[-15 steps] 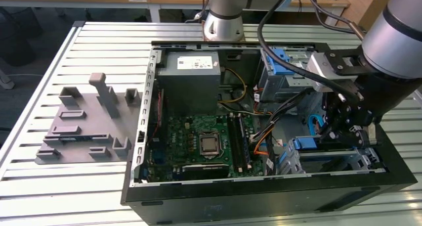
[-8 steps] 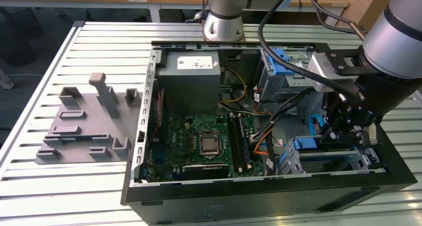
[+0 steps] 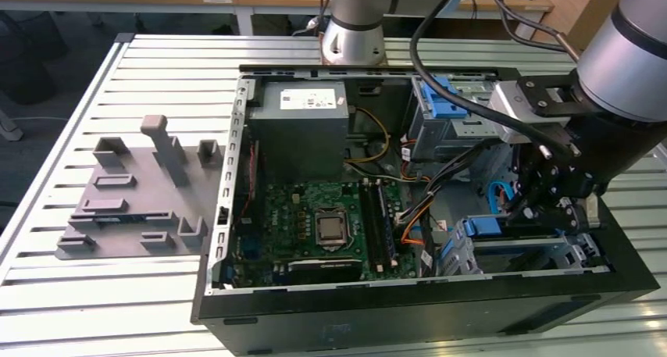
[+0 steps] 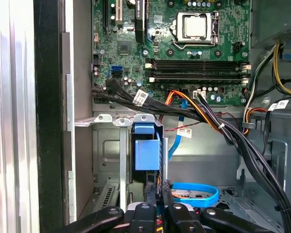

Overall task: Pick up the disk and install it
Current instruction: 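Insert the second disk wire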

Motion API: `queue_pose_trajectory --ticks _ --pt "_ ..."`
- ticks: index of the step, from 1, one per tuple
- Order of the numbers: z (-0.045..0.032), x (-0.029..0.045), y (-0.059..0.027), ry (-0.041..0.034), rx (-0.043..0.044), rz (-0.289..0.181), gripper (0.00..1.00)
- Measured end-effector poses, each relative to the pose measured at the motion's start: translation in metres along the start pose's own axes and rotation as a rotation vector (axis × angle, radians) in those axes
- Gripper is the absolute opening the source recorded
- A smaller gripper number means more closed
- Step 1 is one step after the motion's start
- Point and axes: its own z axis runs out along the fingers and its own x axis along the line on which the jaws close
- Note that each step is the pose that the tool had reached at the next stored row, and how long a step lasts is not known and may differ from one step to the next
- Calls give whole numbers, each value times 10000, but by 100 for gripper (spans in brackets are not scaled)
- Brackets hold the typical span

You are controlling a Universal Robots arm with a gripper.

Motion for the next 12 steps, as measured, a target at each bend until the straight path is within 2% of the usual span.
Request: queue_pose_trajectory --ticks 12 --pt "25 9 1 0 0 5 16"
